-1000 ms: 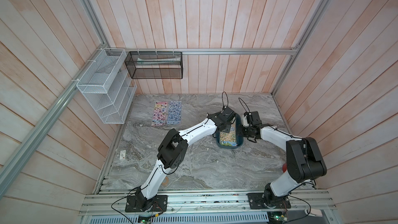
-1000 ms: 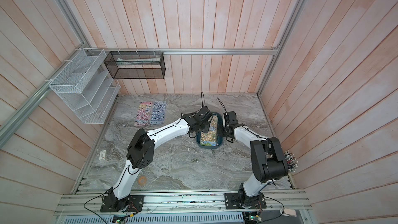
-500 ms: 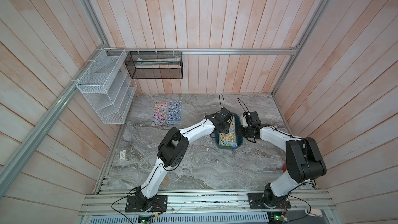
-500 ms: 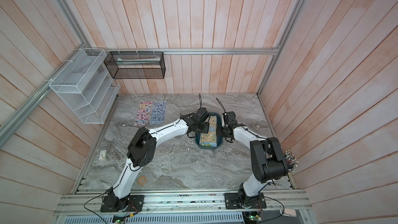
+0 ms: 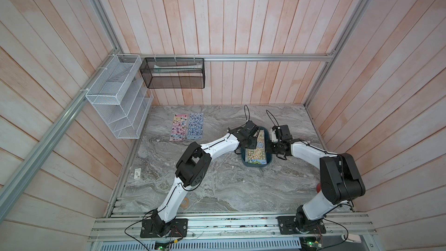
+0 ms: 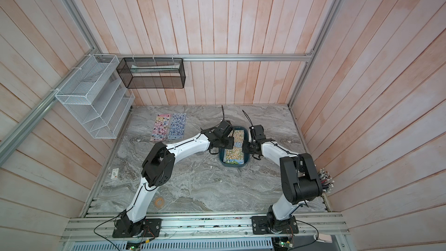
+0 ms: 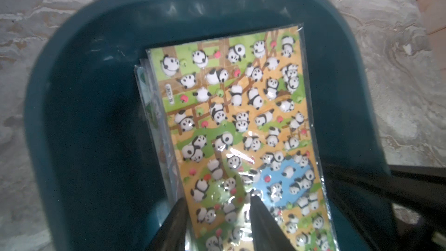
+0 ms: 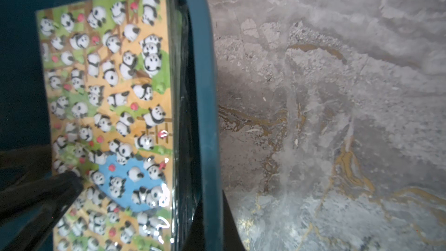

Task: Take the stickers out of the storage box
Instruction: Pick up the sticker from the storage box.

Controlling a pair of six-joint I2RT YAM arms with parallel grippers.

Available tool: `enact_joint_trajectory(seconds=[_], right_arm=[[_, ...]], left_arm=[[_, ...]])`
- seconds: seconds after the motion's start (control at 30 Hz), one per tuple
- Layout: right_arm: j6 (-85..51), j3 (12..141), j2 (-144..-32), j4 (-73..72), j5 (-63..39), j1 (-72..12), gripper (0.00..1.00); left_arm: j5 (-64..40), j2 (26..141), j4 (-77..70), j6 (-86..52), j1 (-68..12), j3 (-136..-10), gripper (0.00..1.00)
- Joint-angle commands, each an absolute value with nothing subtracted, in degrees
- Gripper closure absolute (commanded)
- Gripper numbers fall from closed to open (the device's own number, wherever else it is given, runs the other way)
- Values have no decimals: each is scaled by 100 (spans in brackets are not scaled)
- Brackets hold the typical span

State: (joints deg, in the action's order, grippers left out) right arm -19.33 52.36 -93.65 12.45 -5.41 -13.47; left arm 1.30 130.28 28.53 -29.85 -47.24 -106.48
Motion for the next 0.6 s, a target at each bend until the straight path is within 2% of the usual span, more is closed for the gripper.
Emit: enact_joint_trajectory(seconds=[0.0,0.37,0.57], right_arm=[[-1974,5447,-9439,1077,-605,-1372,96],[-1986,5500,-9502,1046,-690,-1378,96],[-1977,5474,-9470,1049,-677,-1379,96]], left_arm=[[-17,12698,2704,-3059,-4704,-10552,56],[-307,12380,2525,-3133,-4805,-10608,59],[-437,12396,2448,-3164,-4860,-10619,71]])
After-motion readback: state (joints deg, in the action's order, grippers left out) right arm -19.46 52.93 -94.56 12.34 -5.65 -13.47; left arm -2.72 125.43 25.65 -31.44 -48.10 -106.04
